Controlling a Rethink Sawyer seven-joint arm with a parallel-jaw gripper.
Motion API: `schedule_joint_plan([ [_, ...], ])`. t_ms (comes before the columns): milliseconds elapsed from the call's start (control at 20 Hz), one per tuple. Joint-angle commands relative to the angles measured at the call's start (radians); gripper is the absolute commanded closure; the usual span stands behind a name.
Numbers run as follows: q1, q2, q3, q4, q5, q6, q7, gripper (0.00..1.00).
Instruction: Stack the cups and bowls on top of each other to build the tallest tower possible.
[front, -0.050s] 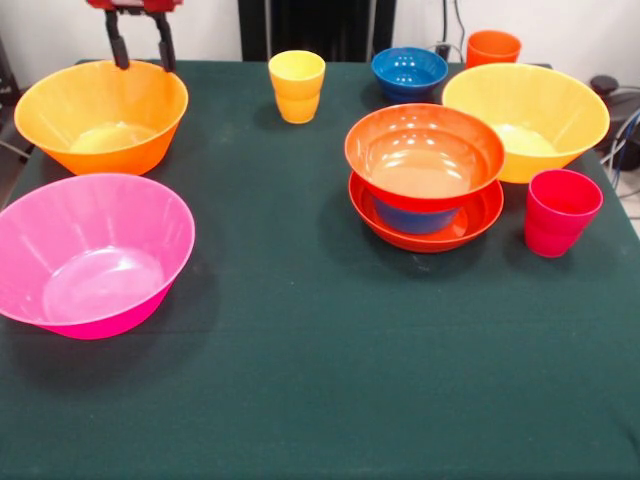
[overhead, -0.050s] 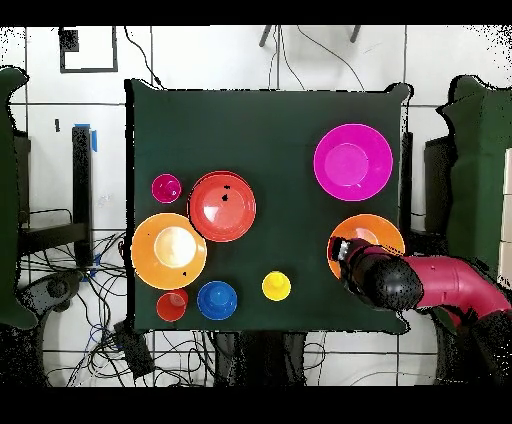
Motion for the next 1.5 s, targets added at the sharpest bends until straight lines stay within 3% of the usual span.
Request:
schedule_joint_plan([
  [50, 0.081, 0.073, -0.086, -0.011, -0.029, -0.092, 0.096, 0.0],
  [750, 0.137, 0.127, -0.159, -0.046, -0.024, -0.162, 0.092, 0.0],
  [1500, 0.173, 0.136, -0.244, -0.095, -0.046, -0.132, 0.052, 0.0],
])
